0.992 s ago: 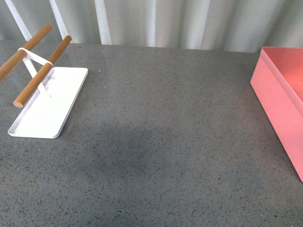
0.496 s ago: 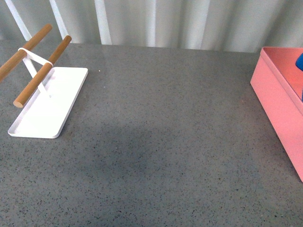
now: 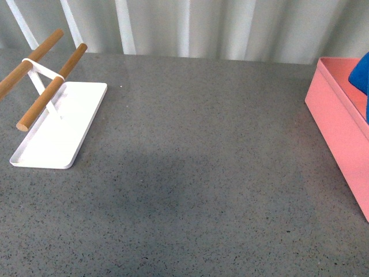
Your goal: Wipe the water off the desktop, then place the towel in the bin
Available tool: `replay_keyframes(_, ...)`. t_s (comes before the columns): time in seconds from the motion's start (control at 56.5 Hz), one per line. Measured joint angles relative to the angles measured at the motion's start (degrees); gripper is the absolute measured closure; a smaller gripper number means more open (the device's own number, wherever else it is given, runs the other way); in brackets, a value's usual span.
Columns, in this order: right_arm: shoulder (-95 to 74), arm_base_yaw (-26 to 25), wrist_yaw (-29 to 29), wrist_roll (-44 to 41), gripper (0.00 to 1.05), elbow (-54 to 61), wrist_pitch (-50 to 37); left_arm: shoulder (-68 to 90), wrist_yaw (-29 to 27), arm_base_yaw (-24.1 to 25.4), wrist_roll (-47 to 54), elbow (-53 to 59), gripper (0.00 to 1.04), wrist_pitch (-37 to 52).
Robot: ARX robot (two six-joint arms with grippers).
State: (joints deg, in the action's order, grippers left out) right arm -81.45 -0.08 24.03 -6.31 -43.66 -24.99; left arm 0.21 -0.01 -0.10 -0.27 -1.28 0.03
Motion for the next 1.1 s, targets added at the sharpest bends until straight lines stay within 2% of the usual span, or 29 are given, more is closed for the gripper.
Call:
replay_keyframes(0.23,0.0,0.0,0.0,0.2,0.07,0.0,0.0,0.0,0.0,0.0,0.0,0.0,0.07,0.0)
replay_keyframes(0.301,0.0,0.1,3.7,4.1,0.07,-1.7,6.5,0.0,0.0,0.0,0.0,0.0,0.07,0.0)
replay_keyframes(0.407,-0.1,-0.5,4.1,8.2,0.07,-2.0,12.8,0.0,0.0,0.0,0.0,0.0,0.07,0.0)
replay_keyframes(0.691,-2.6,-3.5,3.3,9.4,0.07,-0.3,11.1,0.0,0.0,0.0,0.0,0.0,0.07,0.0)
replay_keyframes(0.779,-2.8,-4.5,0.9,11.2,0.07,-4.1,14.6,0.0,0.0,0.0,0.0,0.0,0.07,0.0)
replay_keyframes(0.903,-2.9,-4.4,-7.1,19.2,0.07,-10.0,29.6,0.0,0.0,0.0,0.0,0.0,0.07,0.0)
replay_keyframes(1.027,-3.2,-2.7,-10.4,24.9,0.07,-10.6,37.6,0.0,0.0,0.0,0.0,0.0,0.07,0.0)
replay_keyframes(1.098,-3.4,-1.4,-10.0,25.8,0.07,-9.9,38.2,0.0,0.0,0.0,0.0,0.0,0.07,0.0)
